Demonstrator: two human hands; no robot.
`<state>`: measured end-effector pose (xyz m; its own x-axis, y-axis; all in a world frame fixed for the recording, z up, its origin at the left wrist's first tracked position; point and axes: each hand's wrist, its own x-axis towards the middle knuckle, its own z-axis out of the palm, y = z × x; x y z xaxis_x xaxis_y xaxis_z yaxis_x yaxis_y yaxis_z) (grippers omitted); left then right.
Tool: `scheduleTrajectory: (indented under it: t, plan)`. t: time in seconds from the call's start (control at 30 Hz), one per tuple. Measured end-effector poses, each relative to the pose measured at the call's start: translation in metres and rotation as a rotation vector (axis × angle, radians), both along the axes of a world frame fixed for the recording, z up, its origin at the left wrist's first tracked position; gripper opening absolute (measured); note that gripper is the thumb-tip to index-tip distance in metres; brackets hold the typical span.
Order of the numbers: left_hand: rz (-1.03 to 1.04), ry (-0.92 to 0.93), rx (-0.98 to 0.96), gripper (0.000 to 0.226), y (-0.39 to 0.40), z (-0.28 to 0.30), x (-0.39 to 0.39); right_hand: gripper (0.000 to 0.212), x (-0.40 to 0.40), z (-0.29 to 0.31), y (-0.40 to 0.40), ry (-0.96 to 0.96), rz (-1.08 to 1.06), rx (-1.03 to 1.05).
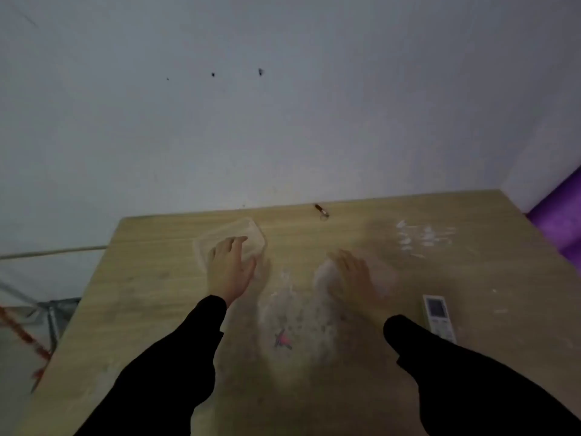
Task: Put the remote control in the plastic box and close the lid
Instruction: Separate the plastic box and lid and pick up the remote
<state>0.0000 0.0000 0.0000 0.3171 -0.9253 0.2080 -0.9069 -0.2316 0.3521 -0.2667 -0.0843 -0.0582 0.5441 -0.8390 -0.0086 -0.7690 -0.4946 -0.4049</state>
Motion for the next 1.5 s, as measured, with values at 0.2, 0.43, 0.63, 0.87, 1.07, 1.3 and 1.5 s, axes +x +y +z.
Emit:
scheduleTrajectory:
  t: [0.2, 0.43, 0.63, 0.87, 1.07, 1.3, 1.5]
  plan:
    - [0.025, 0.036, 0.151, 0.048, 0.000, -0.029, 0.005, 0.061, -0.007, -0.048, 0.039, 0.112, -0.029, 0.123]
    - [0.061, 0.011, 0.275, 0.047, -0.014, -0.041, 0.015, 0.058, -0.009, -0.064, 0.051, 0.134, -0.060, 0.067]
    - [0.028, 0.021, 0.281, 0.033, -0.025, -0.045, 0.020, 0.059, -0.014, -0.069, 0.050, 0.132, -0.081, 0.073]
    - [-0.065, 0.074, 0.236, 0.022, -0.005, -0.049, 0.004, 0.045, -0.013, -0.071, 0.045, 0.090, -0.088, 0.061]
    - [-0.240, 0.092, 0.228, 0.027, 0.015, -0.048, -0.042, 0.045, -0.025, -0.069, 0.039, 0.072, -0.068, 0.143]
    - [-0.422, 0.050, 0.183, 0.023, 0.045, -0.061, -0.092, 0.047, -0.037, -0.053, 0.035, 0.056, -0.087, 0.068]
    - [-0.411, 0.091, 0.100, 0.023, 0.048, -0.060, -0.091, 0.043, -0.044, -0.051, 0.036, 0.048, -0.077, 0.036]
